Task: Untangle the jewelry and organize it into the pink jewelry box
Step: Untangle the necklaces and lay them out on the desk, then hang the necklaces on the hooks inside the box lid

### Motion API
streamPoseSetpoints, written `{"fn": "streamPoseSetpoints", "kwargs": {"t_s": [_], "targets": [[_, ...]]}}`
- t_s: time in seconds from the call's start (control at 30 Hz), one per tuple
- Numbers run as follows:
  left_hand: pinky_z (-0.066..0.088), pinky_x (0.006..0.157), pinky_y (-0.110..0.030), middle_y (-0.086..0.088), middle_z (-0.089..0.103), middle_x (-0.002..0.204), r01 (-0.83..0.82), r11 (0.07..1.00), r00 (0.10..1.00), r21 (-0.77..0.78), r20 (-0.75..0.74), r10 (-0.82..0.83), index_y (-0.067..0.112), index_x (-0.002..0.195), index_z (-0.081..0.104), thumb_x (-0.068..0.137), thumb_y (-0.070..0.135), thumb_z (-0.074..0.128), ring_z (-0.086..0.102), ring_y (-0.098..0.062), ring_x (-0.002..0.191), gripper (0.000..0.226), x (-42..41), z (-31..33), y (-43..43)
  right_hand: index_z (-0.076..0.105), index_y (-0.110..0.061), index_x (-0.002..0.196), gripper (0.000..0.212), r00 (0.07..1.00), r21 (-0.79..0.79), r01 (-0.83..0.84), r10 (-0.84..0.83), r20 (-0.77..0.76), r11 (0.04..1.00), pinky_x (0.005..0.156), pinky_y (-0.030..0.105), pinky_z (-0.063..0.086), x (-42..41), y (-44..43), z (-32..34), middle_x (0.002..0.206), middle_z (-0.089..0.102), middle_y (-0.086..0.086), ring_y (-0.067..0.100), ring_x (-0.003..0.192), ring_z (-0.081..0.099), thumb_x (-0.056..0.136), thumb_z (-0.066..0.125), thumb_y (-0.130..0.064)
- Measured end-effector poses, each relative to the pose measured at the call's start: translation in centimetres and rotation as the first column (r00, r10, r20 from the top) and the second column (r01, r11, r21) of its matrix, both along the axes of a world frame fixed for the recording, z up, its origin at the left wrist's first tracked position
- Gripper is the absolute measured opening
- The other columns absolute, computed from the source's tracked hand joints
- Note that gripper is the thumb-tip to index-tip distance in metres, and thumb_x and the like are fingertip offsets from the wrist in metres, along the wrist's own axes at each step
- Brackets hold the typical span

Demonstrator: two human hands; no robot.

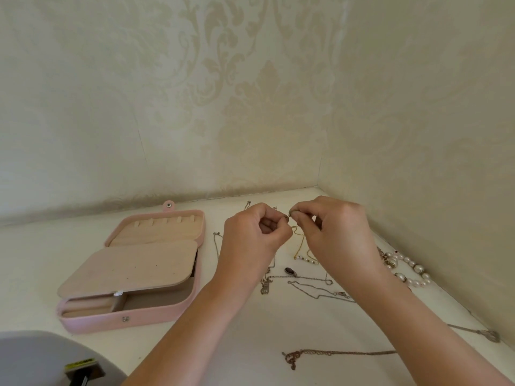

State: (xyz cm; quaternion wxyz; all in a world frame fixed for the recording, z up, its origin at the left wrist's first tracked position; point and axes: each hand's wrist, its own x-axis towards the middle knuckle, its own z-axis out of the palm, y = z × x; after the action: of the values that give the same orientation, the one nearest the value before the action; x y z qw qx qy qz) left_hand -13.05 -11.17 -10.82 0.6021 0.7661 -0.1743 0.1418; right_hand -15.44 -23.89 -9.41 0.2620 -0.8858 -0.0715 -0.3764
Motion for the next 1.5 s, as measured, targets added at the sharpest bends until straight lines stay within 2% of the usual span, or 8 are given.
{"fn": "streamPoseSetpoints", "kwargs": {"t_s": [0.13,0.27,0.47,0.77,0.93,1.1,1.27,1.5], "targets": [[0.048,0.051,-0.017,0.007,0.065,0.059,0.047,0.991,0.998,-0.126,-0.044,-0.053,0.017,0.071,0.068,0.082,0.012,0.067,0.057,-0.005,0.050,0.012,0.1,0.2,-0.1,0.072,-0.015,0.074,0.013,0.982,-0.074,0.079,-0.065,0.177,0.994,0.054,0.024,0.040,0.2,0.2,-0.6,0.061,0.061,-0.003,0.007,0.047,0.045,0.082,0.061,-0.015],[0.044,0.047,-0.018,0.008,0.059,0.055,0.115,0.963,0.990,-0.243,-0.050,-0.131,0.012,0.078,0.068,0.086,0.009,0.063,0.051,-0.007,0.047,0.010,0.2,0.3,0.0,0.074,-0.016,0.084,0.013,0.984,0.005,-0.056,0.054,0.173,0.998,0.059,0.002,0.035,0.2,-0.4,-0.1,0.072,0.066,-0.008,-0.013,0.060,0.047,0.082,0.063,-0.020],[0.040,0.058,-0.012,0.012,0.061,0.063,0.116,0.969,0.993,-0.219,0.054,-0.107,0.022,0.077,0.070,0.086,0.013,0.064,0.049,-0.003,0.059,0.014,0.5,0.2,0.1,0.075,-0.024,0.096,0.018,0.979,-0.023,-0.176,0.177,0.102,0.984,0.056,0.005,0.034,0.4,-1.4,0.2,0.071,0.062,-0.010,-0.010,0.061,0.049,0.081,0.065,-0.027],[0.038,0.057,-0.016,0.009,0.054,0.057,0.142,0.976,0.990,-0.162,0.013,-0.142,0.022,0.066,0.066,0.088,0.028,0.062,0.046,-0.006,0.057,0.023,-0.1,0.5,0.0,0.074,-0.022,0.079,0.012,0.921,0.626,-0.251,0.381,-0.079,0.738,0.053,0.013,0.041,-0.5,-0.8,1.9,0.064,0.065,-0.007,0.002,0.051,0.049,0.085,0.066,-0.016],[0.048,0.071,-0.019,0.008,0.067,0.073,0.250,0.959,0.967,-0.135,-0.016,-0.254,0.014,0.085,0.068,0.092,0.017,0.056,0.062,-0.005,0.071,0.015,-0.2,1.3,0.2,0.072,-0.013,0.081,0.013,0.913,0.659,-0.253,0.400,-0.080,0.709,0.050,0.019,0.041,0.1,-0.4,4.4,0.067,0.066,-0.002,0.011,0.053,0.050,0.088,0.061,-0.013],[0.052,0.084,-0.033,0.008,0.069,0.087,0.217,0.975,0.975,0.050,-0.054,-0.215,0.025,0.088,0.068,0.088,0.018,0.061,0.063,-0.013,0.086,0.010,0.5,3.2,3.0,0.074,-0.013,0.086,0.012,0.877,0.616,-0.271,0.453,-0.159,0.739,0.042,0.011,0.030,0.7,0.1,10.2,0.066,0.063,-0.002,0.003,0.043,0.036,0.088,0.063,-0.019],[0.047,0.074,-0.017,0.008,0.067,0.090,0.119,0.960,0.991,0.255,-0.085,-0.100,0.025,0.089,0.066,0.088,0.022,0.061,0.061,-0.007,0.081,0.006,1.6,5.4,10.0,0.073,-0.011,0.086,0.012,0.862,0.516,-0.305,0.463,-0.208,0.800,0.043,0.012,0.030,1.9,2.0,15.2,0.067,0.063,-0.001,0.007,0.045,0.037,0.087,0.065,-0.019],[0.035,0.086,-0.020,0.002,0.059,0.120,-0.157,0.715,0.959,0.681,-0.067,0.275,0.018,0.117,0.058,0.092,0.033,0.053,0.053,-0.014,0.110,0.029,4.4,1.6,21.0,0.073,-0.012,0.088,0.011,0.861,0.455,-0.346,0.470,-0.193,0.821,0.047,0.014,0.033,4.8,5.9,18.2,0.071,0.068,-0.001,0.006,0.045,0.039,0.084,0.067,-0.021]]}}
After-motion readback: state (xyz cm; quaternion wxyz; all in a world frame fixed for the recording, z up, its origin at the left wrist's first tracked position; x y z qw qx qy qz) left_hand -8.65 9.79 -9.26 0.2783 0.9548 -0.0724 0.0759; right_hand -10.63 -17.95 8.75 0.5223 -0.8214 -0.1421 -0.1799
